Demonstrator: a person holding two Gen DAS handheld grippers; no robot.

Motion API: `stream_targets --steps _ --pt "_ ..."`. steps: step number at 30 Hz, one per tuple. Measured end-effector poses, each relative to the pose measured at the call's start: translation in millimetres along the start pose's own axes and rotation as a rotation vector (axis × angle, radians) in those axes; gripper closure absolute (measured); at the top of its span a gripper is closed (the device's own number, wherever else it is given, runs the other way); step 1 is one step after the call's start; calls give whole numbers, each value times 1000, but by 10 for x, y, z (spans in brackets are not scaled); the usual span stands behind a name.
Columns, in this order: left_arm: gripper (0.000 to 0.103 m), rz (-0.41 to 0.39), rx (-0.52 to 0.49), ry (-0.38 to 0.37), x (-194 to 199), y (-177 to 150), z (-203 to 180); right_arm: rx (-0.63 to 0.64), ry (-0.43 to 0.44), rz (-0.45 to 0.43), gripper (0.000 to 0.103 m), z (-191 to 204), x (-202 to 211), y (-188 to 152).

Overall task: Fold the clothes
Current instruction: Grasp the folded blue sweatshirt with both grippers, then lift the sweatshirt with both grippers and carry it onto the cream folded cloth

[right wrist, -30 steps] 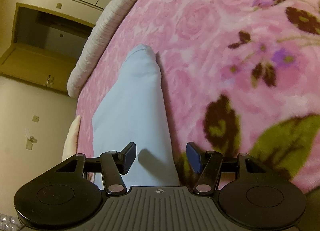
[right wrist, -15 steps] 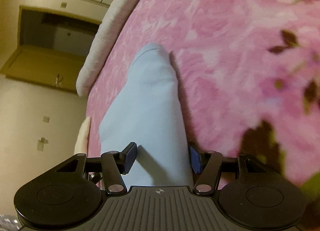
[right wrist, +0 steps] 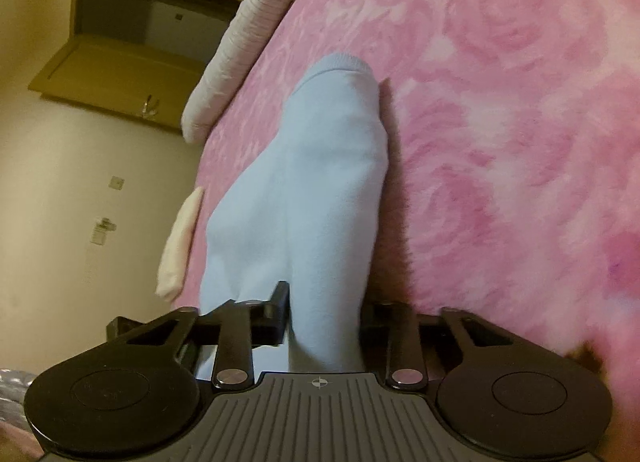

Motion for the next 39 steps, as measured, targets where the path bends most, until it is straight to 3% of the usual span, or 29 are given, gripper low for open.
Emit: stream_targets --steps 4,8,13,18,22,27,34,39 --pt "86 20 45 18 59 45 -57 -70 -68 3 80 89 20 8" --pt "87 22 37 58 294 225 -235 -86 -170 0 83 472 38 38" --pt "88 -36 50 82 926 591 -422 -65 -125 18 84 1164 -44 140" --pt "88 -120 70 127 1707 895 -442 -10 -52 64 84 1921 -449 180" --pt "88 -188 101 160 2339 1098 -371 12 -14 118 84 2458 -922 204" --pt "88 -221 152 179 3161 1397 32 22 -19 199 84 3062 -1691 147" --pt "88 -182 201 183 4349 2206 793 0 -66 233 84 3989 -2834 -183" --pt "88 -139 174 228 4857 2832 1190 -18 -77 232 84 4402 -3650 -222"
Point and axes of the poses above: each gripper's, at about its wrist camera, not at the fingertips, and x roughly against the way its jaws point, z to its left, y to its top, the point moved 2 cm from there along -x, roughly the way its jaws point, and after that the axes turned 6 degrees about -x, right-handed, at the moved point
